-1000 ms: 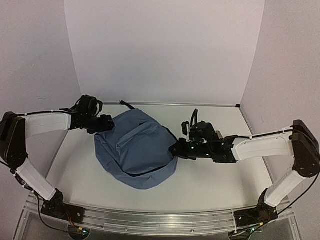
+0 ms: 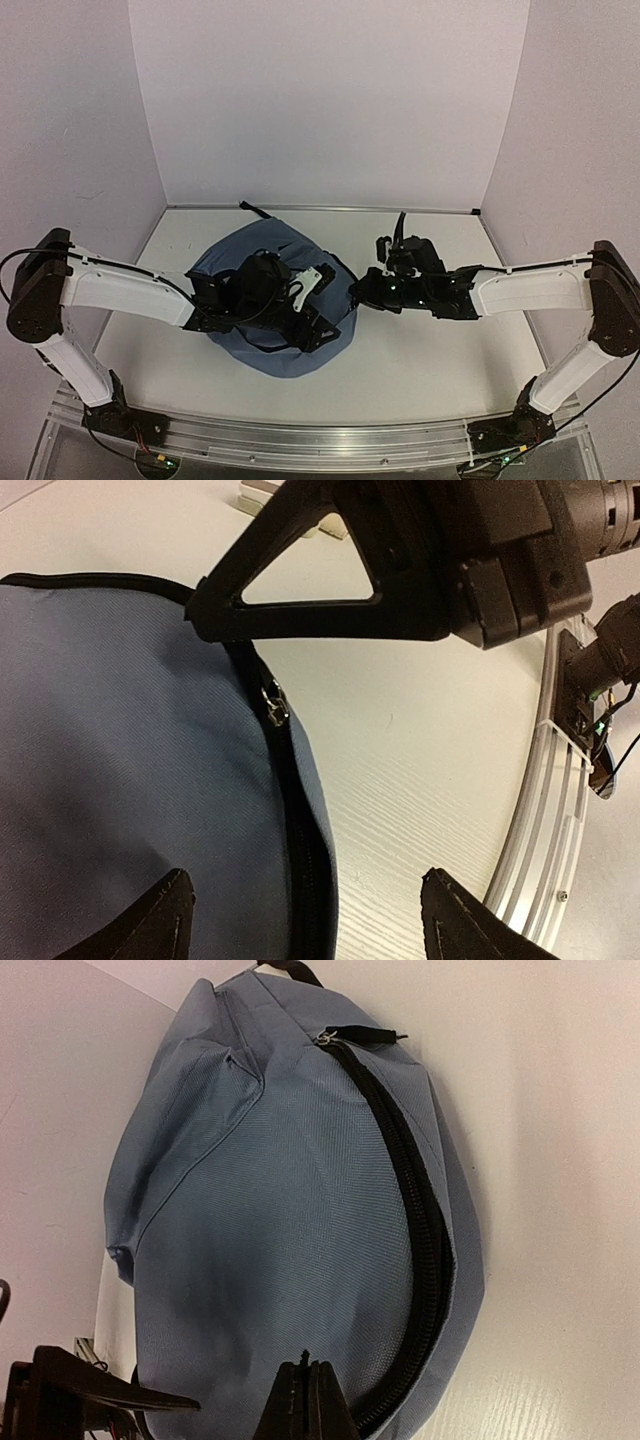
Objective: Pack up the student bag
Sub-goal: Zip the student bag at the center of the board.
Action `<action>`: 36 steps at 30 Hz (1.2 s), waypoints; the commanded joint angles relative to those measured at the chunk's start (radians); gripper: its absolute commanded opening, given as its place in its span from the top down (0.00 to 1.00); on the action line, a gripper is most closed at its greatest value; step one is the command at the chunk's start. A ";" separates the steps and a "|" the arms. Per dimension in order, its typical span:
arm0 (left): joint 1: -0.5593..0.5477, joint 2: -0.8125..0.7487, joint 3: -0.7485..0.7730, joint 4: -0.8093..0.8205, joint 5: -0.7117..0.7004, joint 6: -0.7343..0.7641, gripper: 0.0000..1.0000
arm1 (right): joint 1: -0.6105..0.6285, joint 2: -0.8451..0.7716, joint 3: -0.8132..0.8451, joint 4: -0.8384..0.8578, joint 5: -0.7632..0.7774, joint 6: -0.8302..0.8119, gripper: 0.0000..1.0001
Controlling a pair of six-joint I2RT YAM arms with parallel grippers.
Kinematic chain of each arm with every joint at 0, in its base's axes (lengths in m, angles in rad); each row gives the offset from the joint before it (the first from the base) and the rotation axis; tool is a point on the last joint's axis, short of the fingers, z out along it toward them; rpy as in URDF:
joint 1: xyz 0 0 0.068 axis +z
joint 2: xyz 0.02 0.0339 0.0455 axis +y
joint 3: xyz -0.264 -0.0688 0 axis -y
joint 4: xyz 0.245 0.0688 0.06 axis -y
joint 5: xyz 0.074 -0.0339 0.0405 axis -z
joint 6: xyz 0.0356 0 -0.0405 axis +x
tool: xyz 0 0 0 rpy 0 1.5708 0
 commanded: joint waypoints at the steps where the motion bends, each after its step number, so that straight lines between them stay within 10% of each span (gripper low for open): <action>1: -0.019 0.062 0.080 0.048 -0.008 0.037 0.29 | -0.013 -0.042 -0.005 0.028 0.039 0.016 1.00; 16: -0.100 0.125 0.123 0.009 -0.148 0.051 0.98 | -0.019 -0.048 -0.020 0.028 0.063 0.014 1.00; 36: -0.142 0.048 0.074 -0.144 -0.155 -0.019 1.00 | -0.137 -0.042 0.011 0.025 0.051 -0.036 1.00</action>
